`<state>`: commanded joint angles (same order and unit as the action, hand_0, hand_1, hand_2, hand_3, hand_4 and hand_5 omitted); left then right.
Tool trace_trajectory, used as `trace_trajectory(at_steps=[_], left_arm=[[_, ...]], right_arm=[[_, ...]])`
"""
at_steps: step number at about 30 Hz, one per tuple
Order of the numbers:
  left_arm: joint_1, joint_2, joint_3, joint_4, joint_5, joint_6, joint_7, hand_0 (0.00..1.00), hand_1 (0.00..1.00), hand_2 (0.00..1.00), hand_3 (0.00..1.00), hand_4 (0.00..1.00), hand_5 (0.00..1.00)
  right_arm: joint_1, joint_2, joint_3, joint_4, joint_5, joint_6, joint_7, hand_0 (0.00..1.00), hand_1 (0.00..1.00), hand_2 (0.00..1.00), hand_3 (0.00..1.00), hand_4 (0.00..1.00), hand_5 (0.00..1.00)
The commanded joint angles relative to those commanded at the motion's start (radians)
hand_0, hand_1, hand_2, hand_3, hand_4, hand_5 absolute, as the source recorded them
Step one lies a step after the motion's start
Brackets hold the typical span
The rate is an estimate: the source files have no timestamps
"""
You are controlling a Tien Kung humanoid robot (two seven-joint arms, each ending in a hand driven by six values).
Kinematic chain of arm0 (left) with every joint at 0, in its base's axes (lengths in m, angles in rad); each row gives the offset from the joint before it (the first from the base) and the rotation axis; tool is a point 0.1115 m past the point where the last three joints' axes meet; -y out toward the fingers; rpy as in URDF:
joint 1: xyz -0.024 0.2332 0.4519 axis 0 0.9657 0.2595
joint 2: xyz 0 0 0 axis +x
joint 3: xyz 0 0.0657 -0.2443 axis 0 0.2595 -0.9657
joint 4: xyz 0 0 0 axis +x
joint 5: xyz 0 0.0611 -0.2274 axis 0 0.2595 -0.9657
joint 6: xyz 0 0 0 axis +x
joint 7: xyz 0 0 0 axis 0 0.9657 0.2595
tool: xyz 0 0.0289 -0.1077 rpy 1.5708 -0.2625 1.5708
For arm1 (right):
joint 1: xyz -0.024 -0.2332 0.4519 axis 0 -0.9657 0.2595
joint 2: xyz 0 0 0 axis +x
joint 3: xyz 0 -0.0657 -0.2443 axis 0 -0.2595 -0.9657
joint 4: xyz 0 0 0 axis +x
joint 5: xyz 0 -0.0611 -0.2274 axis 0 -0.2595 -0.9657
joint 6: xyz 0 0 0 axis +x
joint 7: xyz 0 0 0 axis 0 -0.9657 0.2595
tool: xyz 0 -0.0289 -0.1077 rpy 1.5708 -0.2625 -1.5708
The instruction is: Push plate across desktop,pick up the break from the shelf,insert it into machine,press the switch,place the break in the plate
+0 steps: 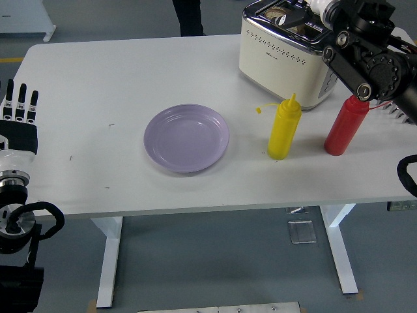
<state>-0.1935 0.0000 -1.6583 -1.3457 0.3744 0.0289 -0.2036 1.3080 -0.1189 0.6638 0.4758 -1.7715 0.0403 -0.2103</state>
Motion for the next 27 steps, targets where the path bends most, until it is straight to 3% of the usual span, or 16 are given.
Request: trace_trajectory(at_steps=[5,6,23,24,27], left_arm=[[-0.002,0.0,0.003,0.0,0.0,0.0,0.0,0.846,0.846,0.847,0.788,0.559,0.998],[-0.002,0.0,0.004,0.0,-0.001,0.0,0.0,0.846,0.847,0.847,0.787,0.558,0.998],[-0.008,0.0,0.013,0.003,-0.002,-0.001,-0.002,0.847,0.846,0.847,0.787,0.559,0.998],[-0.008,0.0,0.013,0.002,-0.002,-0.001,-0.002,0.847,0.846,0.847,0.788,0.559,0.998],[-0.008,0.0,0.013,0.002,-0.002,-0.001,-0.002,0.847,0.846,0.847,0.788,0.559,0.998]], right_arm=[[0.022,0.03,-0.044,-0.053,0.001,-0.023,0.001,0.608,0.634,0.633,0.761,0.776,0.47],[0.025,0.036,-0.052,-0.062,0.003,-0.028,0.001,0.543,0.597,0.6,0.727,0.762,0.463],[0.045,0.095,-0.148,-0.171,0.038,-0.097,0.017,0.467,0.542,0.558,0.669,0.701,0.404],[0.045,0.099,-0.151,-0.177,0.039,-0.105,0.019,0.417,0.496,0.517,0.63,0.597,0.317],[0.044,0.106,-0.159,-0.192,0.043,-0.124,0.024,0.417,0.496,0.517,0.63,0.597,0.317]])
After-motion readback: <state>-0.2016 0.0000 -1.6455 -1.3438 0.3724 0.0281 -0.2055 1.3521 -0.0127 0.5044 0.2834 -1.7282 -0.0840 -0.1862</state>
